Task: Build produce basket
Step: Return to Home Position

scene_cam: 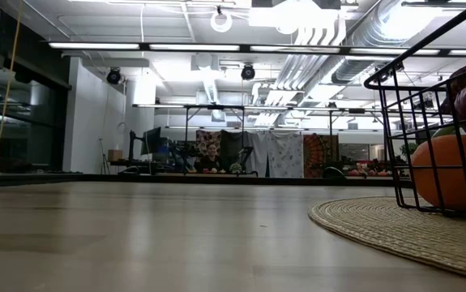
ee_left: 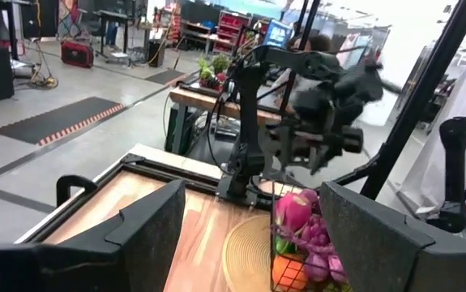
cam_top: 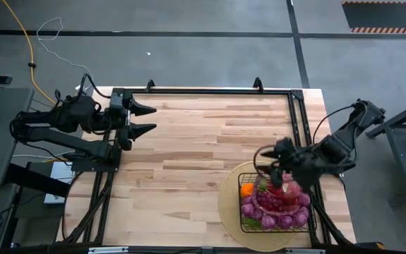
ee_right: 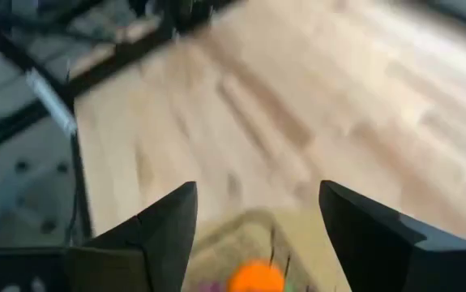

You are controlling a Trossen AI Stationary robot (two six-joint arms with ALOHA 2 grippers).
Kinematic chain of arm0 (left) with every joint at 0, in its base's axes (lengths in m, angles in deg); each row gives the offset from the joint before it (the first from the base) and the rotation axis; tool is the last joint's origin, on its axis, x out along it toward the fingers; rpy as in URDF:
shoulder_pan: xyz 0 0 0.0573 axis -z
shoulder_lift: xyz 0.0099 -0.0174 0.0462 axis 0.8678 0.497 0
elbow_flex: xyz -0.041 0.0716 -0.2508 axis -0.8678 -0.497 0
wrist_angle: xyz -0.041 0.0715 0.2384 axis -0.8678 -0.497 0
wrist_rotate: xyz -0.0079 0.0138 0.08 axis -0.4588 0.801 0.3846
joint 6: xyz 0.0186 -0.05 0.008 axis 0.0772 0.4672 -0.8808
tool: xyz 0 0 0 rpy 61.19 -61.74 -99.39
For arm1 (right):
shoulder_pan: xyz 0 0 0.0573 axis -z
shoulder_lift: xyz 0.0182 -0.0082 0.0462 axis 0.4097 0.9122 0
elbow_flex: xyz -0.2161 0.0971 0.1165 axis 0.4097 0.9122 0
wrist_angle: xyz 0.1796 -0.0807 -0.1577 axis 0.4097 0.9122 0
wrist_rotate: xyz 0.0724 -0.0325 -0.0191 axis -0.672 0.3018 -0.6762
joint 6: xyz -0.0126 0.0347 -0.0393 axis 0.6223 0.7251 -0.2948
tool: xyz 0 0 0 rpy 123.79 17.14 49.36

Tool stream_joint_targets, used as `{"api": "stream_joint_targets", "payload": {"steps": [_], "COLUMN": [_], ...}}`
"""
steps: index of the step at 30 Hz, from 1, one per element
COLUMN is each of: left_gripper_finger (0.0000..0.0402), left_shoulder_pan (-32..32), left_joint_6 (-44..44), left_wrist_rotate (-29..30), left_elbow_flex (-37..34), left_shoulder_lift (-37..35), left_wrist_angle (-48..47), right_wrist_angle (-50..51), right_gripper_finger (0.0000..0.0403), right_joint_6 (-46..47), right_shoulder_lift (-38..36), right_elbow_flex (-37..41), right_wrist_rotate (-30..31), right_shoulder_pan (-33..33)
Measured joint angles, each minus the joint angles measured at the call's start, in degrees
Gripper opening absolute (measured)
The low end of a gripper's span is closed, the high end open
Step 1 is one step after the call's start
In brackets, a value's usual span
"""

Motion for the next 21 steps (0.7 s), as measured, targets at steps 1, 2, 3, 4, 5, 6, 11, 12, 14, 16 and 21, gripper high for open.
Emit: {"api": "stream_joint_targets", "payload": {"steps": [1,2,3,4,5,6,11,12,14,16,21], "left_gripper_finger": [0.0278,0.0278,0.0278,0.0278,0.0278,0.0278,0.0278,0.0278,0.0278,0.0278,0.0278], "left_shoulder_pan": [0.0,0.0,0.0,0.0,0.0,0.0,-0.4,-0.4,-0.4,-0.4,-0.4], "left_joint_6": [0.0,0.1,0.2,0.2,0.3,0.7,2.2,2.8,3.0,3.0,3.9], "left_wrist_rotate": [-0.1,-0.1,-0.2,-0.2,-0.2,-0.2,-0.2,-0.1,-0.1,-0.1,-0.1], "left_elbow_flex": [-1.3,-2.9,-4.8,-6.9,-8.8,-10.8,-17.4,-18.0,-18.6,-18.9,-18.9], "left_shoulder_lift": [-0.6,-1.2,-1.9,-2.7,-3.4,-4.0,-6.4,-6.7,-6.9,-6.9,-6.9], "left_wrist_angle": [1.1,3.0,5.4,7.5,9.8,12.2,19.7,19.9,20.1,20.0,20.1], "right_wrist_angle": [-1.3,-2.6,-3.7,-4.7,-5.5,-6.5,-13.6,-15.5,-20.9,-29.4,-48.0], "right_gripper_finger": [0.0249,0.0249,0.0249,0.0249,0.0249,0.0249,0.0249,0.0249,0.0249,0.0249,0.0249], "right_joint_6": [-2.3,-4.5,-6.4,-8.1,-9.6,-10.9,-13.7,-13.7,-14.5,-17.2,-27.6], "right_shoulder_lift": [-0.3,-0.6,-0.7,-0.8,-0.9,-1.0,-3.2,-4.1,-6.2,-8.7,-14.1], "right_elbow_flex": [0.0,0.0,0.0,0.0,0.0,0.3,7.5,9.8,14.5,18.8,25.9], "right_wrist_rotate": [1.1,1.7,2.3,2.6,2.5,2.4,-2.6,-3.5,-4.3,-5.2,-10.5], "right_shoulder_pan": [1.2,2.4,3.6,4.7,5.6,6.4,9.6,10.3,12.0,14.4,22.4]}}
